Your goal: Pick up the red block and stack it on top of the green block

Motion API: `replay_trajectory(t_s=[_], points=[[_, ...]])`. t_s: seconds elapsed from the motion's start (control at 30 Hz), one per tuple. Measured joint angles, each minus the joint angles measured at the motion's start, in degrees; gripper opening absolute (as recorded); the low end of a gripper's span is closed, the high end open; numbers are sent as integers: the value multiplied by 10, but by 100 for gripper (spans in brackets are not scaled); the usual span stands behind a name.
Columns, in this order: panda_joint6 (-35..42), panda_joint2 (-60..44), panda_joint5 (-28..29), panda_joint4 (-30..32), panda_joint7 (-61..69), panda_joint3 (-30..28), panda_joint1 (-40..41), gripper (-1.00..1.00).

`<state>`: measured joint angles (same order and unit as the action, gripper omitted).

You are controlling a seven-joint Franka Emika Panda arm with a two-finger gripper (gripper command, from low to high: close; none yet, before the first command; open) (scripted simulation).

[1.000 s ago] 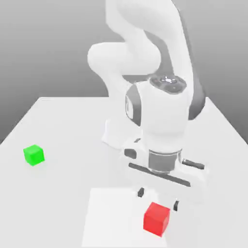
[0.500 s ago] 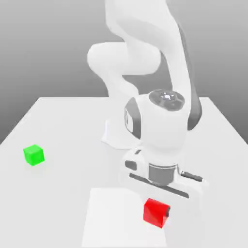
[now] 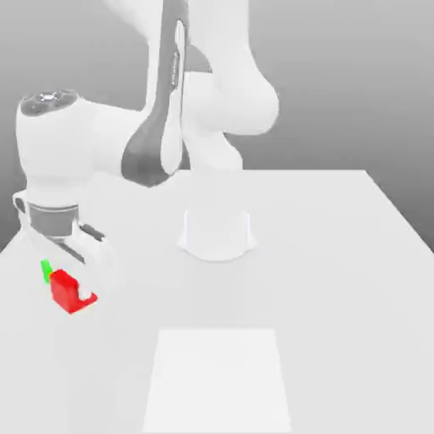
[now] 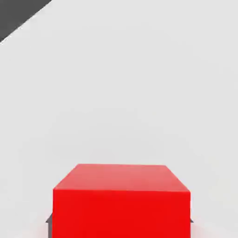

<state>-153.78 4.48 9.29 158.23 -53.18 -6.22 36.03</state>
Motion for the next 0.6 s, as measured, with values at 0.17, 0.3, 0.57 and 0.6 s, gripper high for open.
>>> replay_trajectory(t_s=[0.17, 0.3, 0.57, 0.6], points=[[6, 45, 2, 36, 126, -85, 65, -100], [-4, 59, -4, 59, 213, -150, 105, -100], [-126, -71, -138, 57, 317, -141, 91, 100], [-126, -71, -138, 57, 317, -141, 91, 100]])
